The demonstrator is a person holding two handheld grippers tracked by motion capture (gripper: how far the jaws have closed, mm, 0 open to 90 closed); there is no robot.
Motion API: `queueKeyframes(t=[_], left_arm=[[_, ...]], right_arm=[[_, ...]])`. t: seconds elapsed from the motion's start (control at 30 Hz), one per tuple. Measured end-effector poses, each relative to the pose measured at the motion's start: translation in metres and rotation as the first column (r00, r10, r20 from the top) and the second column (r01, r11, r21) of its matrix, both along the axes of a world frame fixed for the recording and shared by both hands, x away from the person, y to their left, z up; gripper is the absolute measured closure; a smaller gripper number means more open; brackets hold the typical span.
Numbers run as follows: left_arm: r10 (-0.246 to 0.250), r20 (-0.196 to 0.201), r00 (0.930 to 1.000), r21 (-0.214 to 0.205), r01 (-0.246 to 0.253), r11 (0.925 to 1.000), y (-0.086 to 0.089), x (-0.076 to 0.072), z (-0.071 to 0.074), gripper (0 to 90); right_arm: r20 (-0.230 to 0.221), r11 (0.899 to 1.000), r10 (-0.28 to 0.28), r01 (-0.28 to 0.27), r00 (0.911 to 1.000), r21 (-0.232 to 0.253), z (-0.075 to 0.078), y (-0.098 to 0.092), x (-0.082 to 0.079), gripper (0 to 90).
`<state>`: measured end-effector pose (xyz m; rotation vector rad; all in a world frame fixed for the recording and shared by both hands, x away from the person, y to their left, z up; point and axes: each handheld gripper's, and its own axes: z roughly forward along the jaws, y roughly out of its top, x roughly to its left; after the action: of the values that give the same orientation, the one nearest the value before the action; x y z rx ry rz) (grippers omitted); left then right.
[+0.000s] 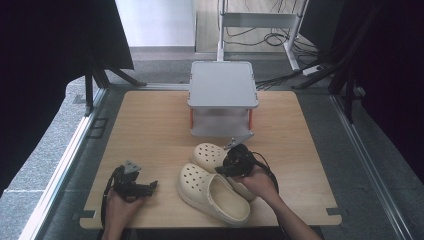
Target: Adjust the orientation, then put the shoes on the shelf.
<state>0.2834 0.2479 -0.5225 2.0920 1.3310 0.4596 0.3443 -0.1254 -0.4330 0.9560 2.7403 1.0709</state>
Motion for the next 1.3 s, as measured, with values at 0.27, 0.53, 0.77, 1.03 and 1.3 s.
queueKeyframes(t=[0.27,0.53,0.77,1.03,1.3], left_arm=[[0.000,-0.001,1.0000,-0.001,0.000,1.0000,0.000,0.000,0.000,0.0],[-0.001,-0.002,1.0000,0.000,0.001,1.0000,0.000,0.000,0.000,0.0],[-0.001,-0.001,1.0000,0.001,0.001,1.0000,0.000,0.000,0.000,0.0],[-0.001,-0.001,1.0000,0.001,0.001,1.0000,0.000,0.000,0.000,0.0],[-0.001,-0.001,1.0000,0.001,0.001,1.0000,0.000,0.000,0.000,0.0]], right_arm=[[0.033,1.000,0.016,-0.016,0.9993,0.008,0.016,-0.032,-0.003,30.3],[0.037,0.997,0.082,-0.082,0.9959,-0.001,0.015,-0.044,-0.018,26.2],[0.026,0.991,0.134,-0.134,0.9907,-0.006,0.004,-0.039,-0.027,22.7],[0.041,0.984,0.173,-0.171,0.9841,-0.039,-0.006,-0.024,-0.030,22.2],[0.044,0.980,0.191,-0.188,0.9806,-0.069,-0.015,-0.005,-0.024,28.0]])
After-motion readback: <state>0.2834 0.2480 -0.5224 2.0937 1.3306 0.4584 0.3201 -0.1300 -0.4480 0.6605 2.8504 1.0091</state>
